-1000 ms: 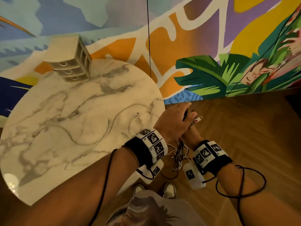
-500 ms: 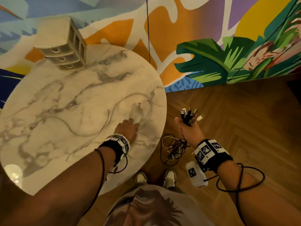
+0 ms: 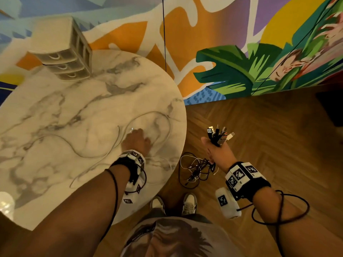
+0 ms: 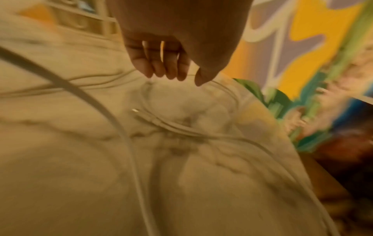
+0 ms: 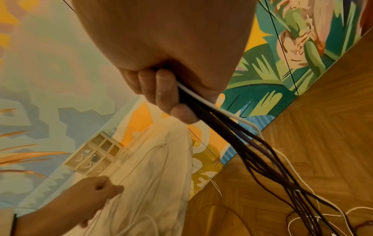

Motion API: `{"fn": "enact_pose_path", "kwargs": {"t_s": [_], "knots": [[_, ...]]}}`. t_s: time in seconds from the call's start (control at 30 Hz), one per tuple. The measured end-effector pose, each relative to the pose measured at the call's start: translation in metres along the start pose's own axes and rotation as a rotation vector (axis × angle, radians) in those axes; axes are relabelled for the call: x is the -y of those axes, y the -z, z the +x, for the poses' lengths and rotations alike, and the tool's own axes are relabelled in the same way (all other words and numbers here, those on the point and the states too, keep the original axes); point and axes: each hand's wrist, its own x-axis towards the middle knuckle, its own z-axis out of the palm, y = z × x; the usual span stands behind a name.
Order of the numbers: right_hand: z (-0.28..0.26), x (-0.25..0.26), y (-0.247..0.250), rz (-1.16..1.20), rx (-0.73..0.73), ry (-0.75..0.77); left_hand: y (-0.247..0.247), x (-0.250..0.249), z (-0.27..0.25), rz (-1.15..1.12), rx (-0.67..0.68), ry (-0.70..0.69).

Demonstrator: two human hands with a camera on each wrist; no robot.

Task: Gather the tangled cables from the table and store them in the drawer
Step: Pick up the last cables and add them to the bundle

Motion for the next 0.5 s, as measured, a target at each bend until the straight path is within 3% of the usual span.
{"fn": "enact_pose_path", "kwargs": {"t_s": [0.07,0.13,0.3,0.4,0.5], "knots": [[-0.002,-0.001,0.003,-0.017,-0.005,0.002,0.004,0.021,0.006,-0.134,0.036,0.267],[-0.003,-0.003,0.004,-0.031,-0.015,0.010,0.001,0.037,0.009,-0.189,0.113,0.386],[-0.002,-0.008,0.003,-0.063,-0.006,0.020,0.000,0.027,0.007,-0.400,0.116,0.315],[-0.001,-0.004,-0.004,-0.082,0.009,0.024,0.026,-0.008,-0.007,-0.616,-0.081,0.170],[0.003,0.010,-0.020,0.075,0.047,0.068,0.048,-0.052,-0.034,-0.739,-0.202,-0.046]]}}
